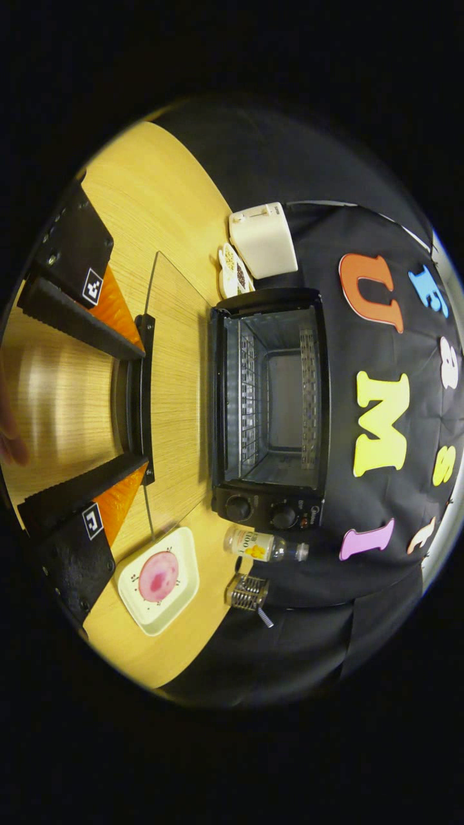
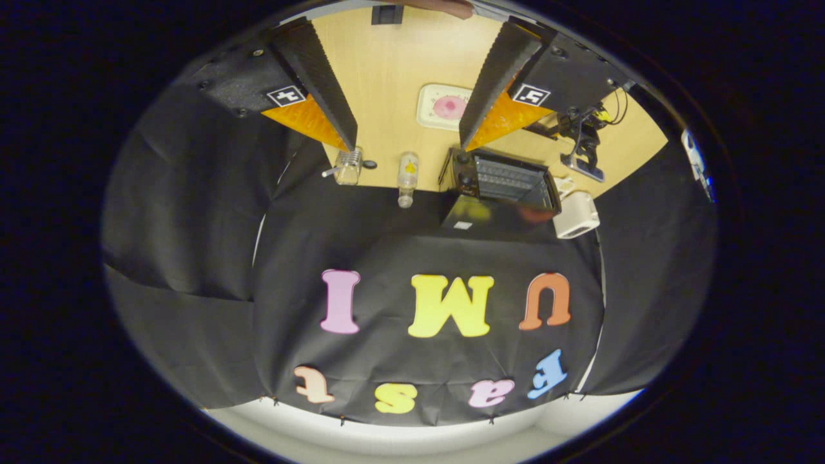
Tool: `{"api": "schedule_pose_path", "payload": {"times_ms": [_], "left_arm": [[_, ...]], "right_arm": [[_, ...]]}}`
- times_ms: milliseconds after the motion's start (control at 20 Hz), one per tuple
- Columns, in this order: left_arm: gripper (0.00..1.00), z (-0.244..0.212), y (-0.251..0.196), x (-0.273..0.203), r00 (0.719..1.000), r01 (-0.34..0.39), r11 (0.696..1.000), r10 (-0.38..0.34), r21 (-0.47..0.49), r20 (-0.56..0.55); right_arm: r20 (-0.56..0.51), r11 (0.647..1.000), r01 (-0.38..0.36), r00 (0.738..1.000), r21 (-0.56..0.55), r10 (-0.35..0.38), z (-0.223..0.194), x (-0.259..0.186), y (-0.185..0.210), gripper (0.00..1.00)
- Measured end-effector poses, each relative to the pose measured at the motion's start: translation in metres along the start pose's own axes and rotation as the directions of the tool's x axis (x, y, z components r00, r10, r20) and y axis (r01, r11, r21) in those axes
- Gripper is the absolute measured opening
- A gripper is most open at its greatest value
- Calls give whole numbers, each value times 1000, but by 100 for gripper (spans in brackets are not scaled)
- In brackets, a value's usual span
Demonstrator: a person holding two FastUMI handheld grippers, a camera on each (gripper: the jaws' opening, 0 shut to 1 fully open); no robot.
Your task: Open the electric oven with the left hand, put the food in, and close the electric oven.
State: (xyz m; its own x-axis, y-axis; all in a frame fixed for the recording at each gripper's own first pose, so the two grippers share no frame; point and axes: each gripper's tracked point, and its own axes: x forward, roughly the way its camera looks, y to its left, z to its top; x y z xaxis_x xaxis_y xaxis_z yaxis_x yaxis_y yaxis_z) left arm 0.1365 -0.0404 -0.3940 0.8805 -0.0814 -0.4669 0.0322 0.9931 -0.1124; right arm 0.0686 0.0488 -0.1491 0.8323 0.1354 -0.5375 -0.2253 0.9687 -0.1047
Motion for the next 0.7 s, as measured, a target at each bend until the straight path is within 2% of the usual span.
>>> {"api": "schedule_pose_path", "payload": {"times_ms": [50, 150, 250, 350, 400, 550, 650, 700], "left_arm": [[96, 0, 3, -1, 1000, -12, 1000, 12, 14, 7], [96, 7, 7, -11, 999, -38, 998, 36, 50, 39], [95, 22, 7, -29, 995, -34, 998, 29, 54, 91], [95, 41, 4, -50, 990, -10, 999, 5, 32, 142], [95, 49, 4, -62, 987, -4, 1000, 0, 21, 163], [95, 73, 11, -99, 973, 10, 1000, -8, -8, 231], [95, 82, 22, -122, 966, -1, 1000, 7, -21, 260], [95, 86, 23, -134, 962, 9, 999, 1, -33, 271]], "right_arm": [[-47, 1000, -3, 999, -3, 3, -6, 10, 0, 98], [-147, 1000, -22, 989, -14, 20, -21, 34, 2, 100], [-214, 998, -65, 975, -4, 63, -34, 60, 7, 98], [-302, 995, -82, 949, 51, 93, -53, 90, 12, 100], [-354, 994, -86, 929, 73, 106, -65, 104, 12, 97], [-453, 994, -61, 886, 92, 96, -90, 145, 8, 96], [-519, 991, -44, 849, 130, 105, -109, 166, 9, 95], [-550, 988, -34, 828, 152, 113, -119, 176, 9, 88]]}}
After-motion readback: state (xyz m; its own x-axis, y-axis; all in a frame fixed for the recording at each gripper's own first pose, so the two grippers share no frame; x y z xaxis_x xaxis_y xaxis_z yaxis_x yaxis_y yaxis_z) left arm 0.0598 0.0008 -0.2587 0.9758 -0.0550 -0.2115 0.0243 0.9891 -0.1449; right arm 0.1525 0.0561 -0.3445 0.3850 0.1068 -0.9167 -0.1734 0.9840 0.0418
